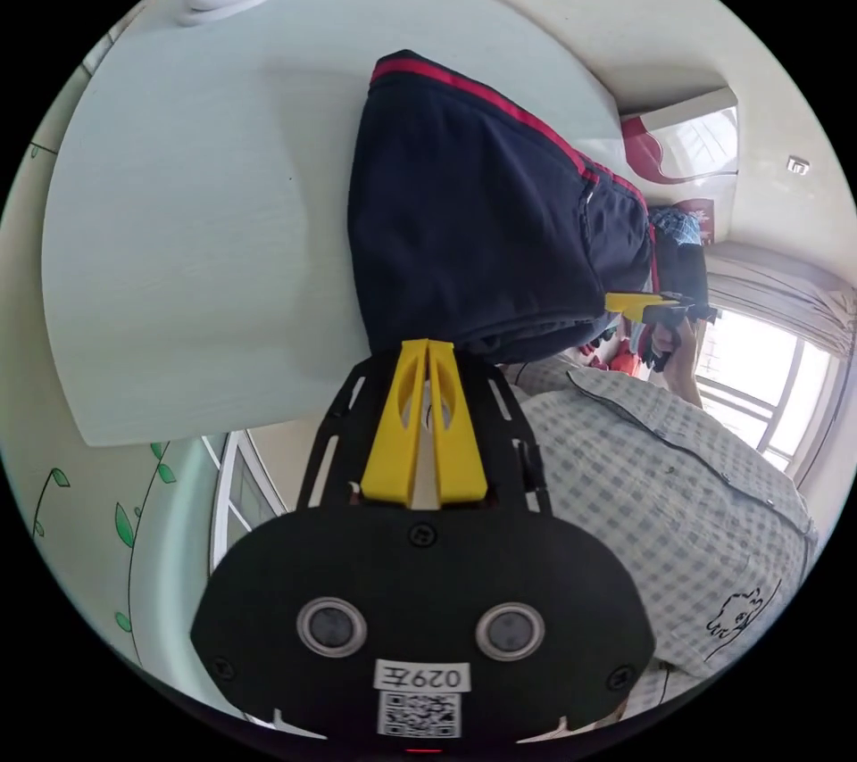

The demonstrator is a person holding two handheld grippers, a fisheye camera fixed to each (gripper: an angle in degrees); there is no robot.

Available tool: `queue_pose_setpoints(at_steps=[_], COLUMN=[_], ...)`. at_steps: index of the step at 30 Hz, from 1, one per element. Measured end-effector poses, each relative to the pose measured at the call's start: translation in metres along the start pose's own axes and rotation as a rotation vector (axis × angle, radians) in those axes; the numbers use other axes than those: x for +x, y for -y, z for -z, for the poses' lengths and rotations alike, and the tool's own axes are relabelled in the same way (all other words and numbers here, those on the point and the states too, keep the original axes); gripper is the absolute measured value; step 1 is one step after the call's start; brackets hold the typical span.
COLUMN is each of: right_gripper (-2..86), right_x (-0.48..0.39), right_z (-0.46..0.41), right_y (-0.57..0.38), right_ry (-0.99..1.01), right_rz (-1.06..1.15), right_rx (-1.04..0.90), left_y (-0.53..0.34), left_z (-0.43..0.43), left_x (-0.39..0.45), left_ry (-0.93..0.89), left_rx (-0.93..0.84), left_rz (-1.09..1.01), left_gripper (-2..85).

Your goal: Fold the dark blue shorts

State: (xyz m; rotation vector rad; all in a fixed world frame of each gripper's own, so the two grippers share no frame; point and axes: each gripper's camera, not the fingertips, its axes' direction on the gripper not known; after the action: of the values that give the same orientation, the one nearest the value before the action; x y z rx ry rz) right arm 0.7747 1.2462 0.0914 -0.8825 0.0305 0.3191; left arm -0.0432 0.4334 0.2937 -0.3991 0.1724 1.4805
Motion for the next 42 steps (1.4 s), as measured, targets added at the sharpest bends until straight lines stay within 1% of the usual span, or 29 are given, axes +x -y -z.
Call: queue_pose_setpoints(at_steps=[4,6,8,10,11,13,14,15,17,19,23,25,26,27,28,29,30,31,32,34,35,37,39,42], right_gripper=[11.2,10.2,10.3,10.1,10.0,9.4,9.4,9.2,8.1,3.2,1.2,0.8,0.7,0.6,0.5,0.4,0.3,0.2,0.1,-0.2,-0.3,-0.4,-0.4,-0.5], right_x=[-0.006,-0.008,-0.01,-0.019,-0.02,-0.014,-0.01,-0.003,0.001,-0.008,-0.044,-0.049,-0.046,-0.034,-0.017,-0.009,-0.001,-0.002,-0.005,-0.016,-0.019,-0.032,-0.041,-0.05], right_z=[-0.01,-0.01,-0.008,0.001,0.002,0.0,-0.001,-0.003,0.0,0.001,0.016,0.034,0.035,0.033,0.025,0.021,0.023,0.032,0.038,0.054,0.055,0.047,0.032,-0.005], right_y=[0.014,0.018,0.019,0.016,0.015,0.017,0.018,0.02,0.019,0.017,0.004,-0.006,-0.007,-0.003,0.002,0.004,0.004,-0.002,-0.005,-0.014,-0.013,0.002,0.021,0.054], right_ry=[-0.136,-0.137,-0.098,-0.103,-0.118,-0.214,-0.214,-0.163,-0.108,-0.078,-0.114,-0.153,-0.177,-0.241,-0.272,-0.257,-0.175,-0.109,-0.095,-0.125,-0.131,-0.103,-0.11,-0.222], right_rz=[-0.014,0.0,0.007,0.021,0.021,-0.019,-0.031,-0.053,-0.062,0.0,0.116,0.093,0.075,0.027,-0.023,-0.038,-0.04,-0.014,0.003,0.058,0.073,0.152,0.206,0.253], right_rx=[-0.057,-0.07,-0.072,-0.029,-0.027,-0.068,-0.084,-0.1,-0.077,-0.068,-0.025,0.044,0.044,0.009,-0.079,-0.124,-0.134,-0.063,-0.023,0.105,0.121,0.098,0.044,-0.048], left_y=[0.015,0.018,0.021,0.022,0.021,0.02,0.019,0.019,0.019,0.02,0.024,0.028,0.03,0.036,0.043,0.047,0.055,0.06,0.062,0.068,0.07,0.075,0.076,0.074], left_z=[-0.021,-0.024,-0.024,-0.022,-0.022,-0.022,-0.023,-0.024,-0.022,-0.014,0.002,0.009,0.01,0.007,-0.001,-0.006,-0.016,-0.023,-0.025,-0.04,-0.046,-0.07,-0.077,-0.078], left_x=[0.004,0.008,0.01,0.012,0.013,0.016,0.016,0.017,0.019,0.026,0.043,0.056,0.059,0.064,0.068,0.069,0.074,0.079,0.082,0.09,0.091,0.093,0.098,0.1], left_ry=[0.096,0.115,0.124,0.138,0.143,0.154,0.153,0.151,0.152,0.146,0.119,0.143,0.147,0.145,0.135,0.126,0.109,0.114,0.123,0.185,0.204,0.265,0.294,0.301], left_rx=[-0.104,-0.113,-0.131,-0.143,-0.141,-0.141,-0.145,-0.147,-0.143,-0.119,-0.076,-0.053,-0.048,-0.05,-0.073,-0.093,-0.134,-0.153,-0.154,-0.182,-0.201,-0.266,-0.26,-0.241], left_rz=[-0.001,-0.015,-0.02,-0.014,-0.011,-0.004,-0.003,0.001,0.006,0.002,-0.031,-0.05,-0.057,-0.077,-0.092,-0.1,-0.121,-0.136,-0.141,-0.151,-0.148,-0.148,-0.166,-0.157], left_gripper=[-1.0,-1.0,-1.0,-1.0,-1.0,-1.0,-1.0,-1.0,-1.0,-1.0,-1.0,-1.0,-1.0,-1.0,-1.0,-1.0,-1.0,-1.0,-1.0,-1.0,-1.0,-1.0,-1.0,-1.0])
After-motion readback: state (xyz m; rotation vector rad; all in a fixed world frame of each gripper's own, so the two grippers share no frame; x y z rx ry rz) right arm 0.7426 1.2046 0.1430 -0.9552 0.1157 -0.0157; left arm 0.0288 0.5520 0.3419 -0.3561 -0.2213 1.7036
